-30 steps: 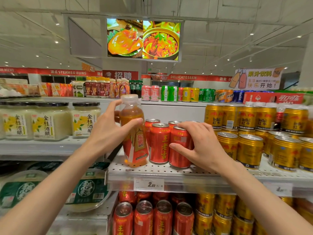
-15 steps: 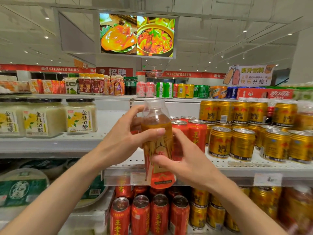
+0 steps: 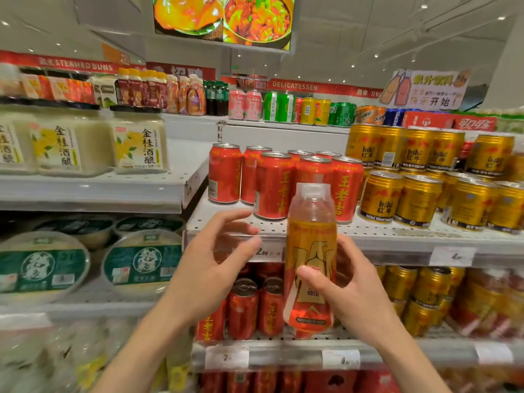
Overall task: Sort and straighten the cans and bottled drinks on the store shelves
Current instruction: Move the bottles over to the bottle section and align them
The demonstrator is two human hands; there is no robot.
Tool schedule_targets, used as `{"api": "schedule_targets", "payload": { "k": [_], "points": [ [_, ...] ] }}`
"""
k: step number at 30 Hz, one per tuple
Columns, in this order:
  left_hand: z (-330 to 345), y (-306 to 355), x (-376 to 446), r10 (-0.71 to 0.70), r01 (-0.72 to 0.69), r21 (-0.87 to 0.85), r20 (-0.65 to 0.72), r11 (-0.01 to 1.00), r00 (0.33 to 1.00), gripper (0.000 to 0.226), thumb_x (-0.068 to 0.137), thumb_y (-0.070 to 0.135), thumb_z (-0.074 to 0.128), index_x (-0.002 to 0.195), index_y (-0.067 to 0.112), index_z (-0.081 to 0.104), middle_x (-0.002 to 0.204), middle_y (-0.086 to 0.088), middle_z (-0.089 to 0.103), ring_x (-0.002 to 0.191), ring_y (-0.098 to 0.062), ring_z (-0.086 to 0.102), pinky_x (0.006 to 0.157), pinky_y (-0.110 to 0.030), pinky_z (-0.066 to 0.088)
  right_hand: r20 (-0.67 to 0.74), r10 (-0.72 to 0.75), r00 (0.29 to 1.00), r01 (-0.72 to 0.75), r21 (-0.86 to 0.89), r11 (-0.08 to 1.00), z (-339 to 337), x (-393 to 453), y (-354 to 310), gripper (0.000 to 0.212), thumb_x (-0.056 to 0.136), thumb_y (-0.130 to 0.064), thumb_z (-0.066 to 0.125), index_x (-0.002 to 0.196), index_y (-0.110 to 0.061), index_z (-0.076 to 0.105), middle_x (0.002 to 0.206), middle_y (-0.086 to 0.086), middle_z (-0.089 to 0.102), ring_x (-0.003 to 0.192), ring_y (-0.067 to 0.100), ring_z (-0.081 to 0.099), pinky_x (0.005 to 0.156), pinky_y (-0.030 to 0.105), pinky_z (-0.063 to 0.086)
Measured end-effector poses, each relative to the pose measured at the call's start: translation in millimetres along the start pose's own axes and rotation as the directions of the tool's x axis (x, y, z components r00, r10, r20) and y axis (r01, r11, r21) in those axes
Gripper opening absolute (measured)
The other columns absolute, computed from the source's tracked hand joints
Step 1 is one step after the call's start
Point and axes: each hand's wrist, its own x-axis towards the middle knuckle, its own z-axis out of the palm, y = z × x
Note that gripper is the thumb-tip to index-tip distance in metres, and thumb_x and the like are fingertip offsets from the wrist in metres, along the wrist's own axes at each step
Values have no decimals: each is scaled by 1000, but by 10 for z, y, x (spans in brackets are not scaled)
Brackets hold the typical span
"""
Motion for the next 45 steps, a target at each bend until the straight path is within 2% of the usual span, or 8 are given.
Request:
{"api": "schedule_targets", "payload": {
  "k": [6,14,23,28,33,37,40,45],
  "points": [
    [179,-404,-405,-156,152,-63,-68,986,985,33,92,25,71,121,37,61,106,11,71,89,-14,67,79,-37,57,-111,142,984,-135,74,988,104,-365,279,55,66,-45,77,116,-32,60,98,-17,74,89,-1,69,74,14,51],
    [727,-589,-690,-325,318,-98,-61,943,944,34,93,19,68,122,35,61,104,6,72,90,-28,68,77,-50,57,-195,279,941,-257,130,958,-291,-687,658,57,67,-44,76,120,-31,60,101,-19,74,91,-2,70,79,23,50],
    [1917,-284,-587,-298,299,-9,-124,954,946,32,91,23,67,121,32,61,101,7,73,89,-18,70,81,-38,60,-117,282,952,-269,114,956,-1542,-667,1274,67,62,-52,78,125,-36,59,107,-17,74,98,1,69,90,34,54],
    [2496,-109,-584,-325,332,27,-142,943,935,37,84,37,65,121,32,62,103,6,73,93,-16,70,87,-42,58,-118,309,944,-299,101,949,-2278,-665,1627,69,60,-53,79,124,-36,59,108,-19,73,99,1,69,92,36,54],
    [2896,-19,-526,-338,346,55,-121,937,933,35,87,33,67,122,32,62,103,7,73,94,-13,71,90,-42,57,-150,360,921,-343,125,931,-2704,-717,1892,65,62,-52,80,122,-40,59,108,-16,74,100,3,70,94,40,55],
    [3076,16,-395,-304,309,51,-79,950,949,33,90,31,66,123,30,62,102,7,73,93,-16,70,88,-43,58,-200,365,909,-343,138,929,-2896,-754,1933,65,63,-53,80,123,-39,59,111,-12,73,103,8,70,88,36,56],
    [3141,11,-308,-279,281,29,-61,959,958,36,86,37,65,121,33,61,102,9,73,93,-15,70,86,-42,59,-248,352,903,-329,128,935,-3034,-787,1888,55,65,-47,79,116,-45,59,105,-20,73,96,-1,69,82,27,53],
    [3289,13,-208,-254,253,-32,-42,967,966,36,82,42,65,118,36,62,104,11,74,95,-16,71,88,-47,57,-317,338,886,-328,85,941,-3267,-817,1819,65,61,-50,79,122,-40,58,105,-20,73,94,-1,70,82,30,55]
  ]
}}
